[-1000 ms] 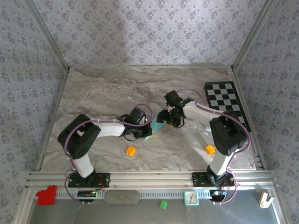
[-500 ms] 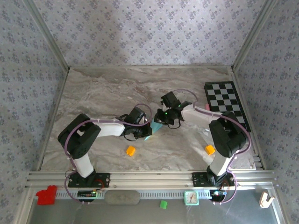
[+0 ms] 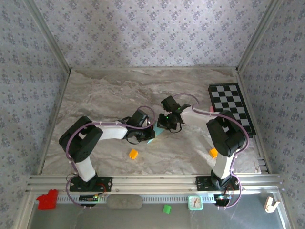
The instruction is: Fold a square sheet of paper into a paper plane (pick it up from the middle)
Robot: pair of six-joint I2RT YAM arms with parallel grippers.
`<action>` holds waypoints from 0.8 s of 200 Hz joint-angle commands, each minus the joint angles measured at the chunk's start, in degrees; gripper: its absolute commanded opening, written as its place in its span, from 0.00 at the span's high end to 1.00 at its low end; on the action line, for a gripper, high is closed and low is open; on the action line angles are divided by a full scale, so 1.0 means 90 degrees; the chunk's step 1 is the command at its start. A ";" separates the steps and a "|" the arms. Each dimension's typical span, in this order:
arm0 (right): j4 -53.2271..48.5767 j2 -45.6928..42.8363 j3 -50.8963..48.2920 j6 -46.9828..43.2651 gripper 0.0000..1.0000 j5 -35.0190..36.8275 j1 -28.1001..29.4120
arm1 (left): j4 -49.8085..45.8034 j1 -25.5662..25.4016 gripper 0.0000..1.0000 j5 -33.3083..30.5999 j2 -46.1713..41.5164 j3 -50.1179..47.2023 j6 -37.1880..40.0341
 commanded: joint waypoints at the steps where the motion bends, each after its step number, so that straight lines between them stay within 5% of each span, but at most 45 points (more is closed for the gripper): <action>1: -0.0396 0.0144 0.0170 0.0044 0.87 0.0248 -0.0007 | -0.0383 0.0015 1.00 -0.0080 0.0221 -0.0047 -0.0029; 160: -0.0404 0.0379 -0.0257 -0.0034 0.87 0.0205 -0.0236 | 0.0027 0.0031 0.93 0.0285 -0.0286 0.0213 0.0037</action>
